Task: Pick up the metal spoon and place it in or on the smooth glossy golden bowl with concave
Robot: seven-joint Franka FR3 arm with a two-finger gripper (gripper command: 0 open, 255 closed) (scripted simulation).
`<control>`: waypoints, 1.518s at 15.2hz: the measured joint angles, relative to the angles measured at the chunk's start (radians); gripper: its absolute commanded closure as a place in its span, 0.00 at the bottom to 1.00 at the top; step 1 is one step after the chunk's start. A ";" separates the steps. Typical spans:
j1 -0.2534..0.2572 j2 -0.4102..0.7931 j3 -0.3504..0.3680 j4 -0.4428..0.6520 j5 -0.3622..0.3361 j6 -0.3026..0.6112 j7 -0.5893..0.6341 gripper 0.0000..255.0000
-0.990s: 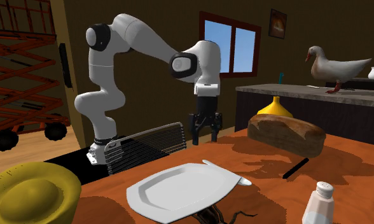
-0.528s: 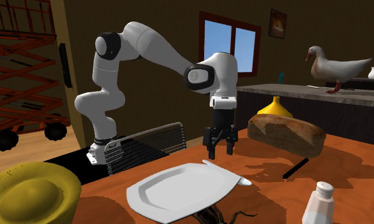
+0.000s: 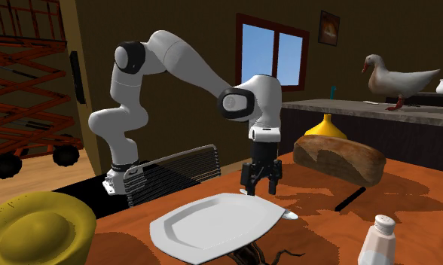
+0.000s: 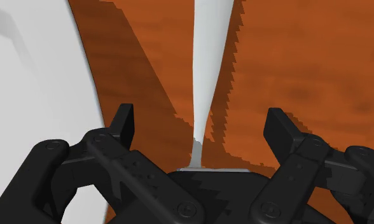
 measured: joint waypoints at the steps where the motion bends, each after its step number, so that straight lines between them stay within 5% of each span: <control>1: 0.000 0.001 0.000 0.000 0.000 0.001 0.000 0.00; 4: 0.000 0.002 0.000 0.001 0.000 0.002 0.000 0.00; 5: 0.000 0.002 0.000 0.001 0.000 0.002 0.000 1.00; 23: -0.003 -0.036 0.006 0.037 0.015 -0.071 -0.022 1.00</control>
